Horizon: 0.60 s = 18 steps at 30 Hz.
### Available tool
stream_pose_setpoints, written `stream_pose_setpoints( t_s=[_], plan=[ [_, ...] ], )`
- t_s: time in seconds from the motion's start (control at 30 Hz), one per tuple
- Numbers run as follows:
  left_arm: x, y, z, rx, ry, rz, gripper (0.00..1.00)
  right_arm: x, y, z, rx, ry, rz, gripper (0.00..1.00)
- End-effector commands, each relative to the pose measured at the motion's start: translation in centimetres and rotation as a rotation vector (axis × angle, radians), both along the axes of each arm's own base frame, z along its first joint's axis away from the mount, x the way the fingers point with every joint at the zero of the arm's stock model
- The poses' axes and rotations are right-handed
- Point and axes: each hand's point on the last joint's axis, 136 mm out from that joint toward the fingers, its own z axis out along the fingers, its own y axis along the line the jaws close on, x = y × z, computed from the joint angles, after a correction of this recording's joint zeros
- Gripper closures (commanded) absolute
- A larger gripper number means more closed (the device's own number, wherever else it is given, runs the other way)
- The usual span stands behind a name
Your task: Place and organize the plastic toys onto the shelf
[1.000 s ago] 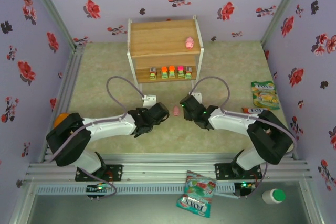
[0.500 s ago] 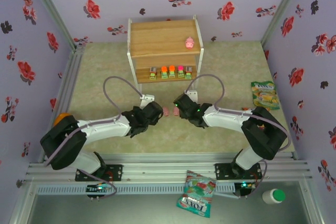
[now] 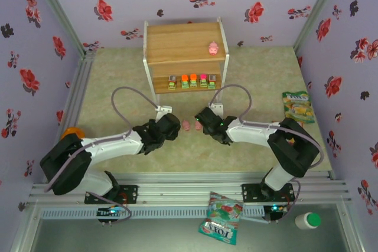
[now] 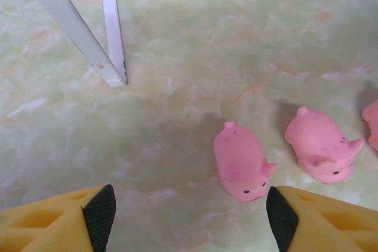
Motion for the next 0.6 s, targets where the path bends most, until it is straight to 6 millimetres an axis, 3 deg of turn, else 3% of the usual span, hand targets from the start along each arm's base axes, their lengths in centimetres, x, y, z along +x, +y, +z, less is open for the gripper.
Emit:
stream_pose_setpoints(
  t_s=[0.0,0.57],
  plan=[
    [-0.1,0.3,0.2,-0.008,-0.004,-0.005,0.27,0.2,-0.1,-0.1,-0.013,-0.012,-0.028,0.46],
    [0.0,0.6,-0.1,-0.009,0.002,0.008,0.27,0.7,0.4,-1.1,-0.006,-0.017,-0.046,0.53]
  ],
)
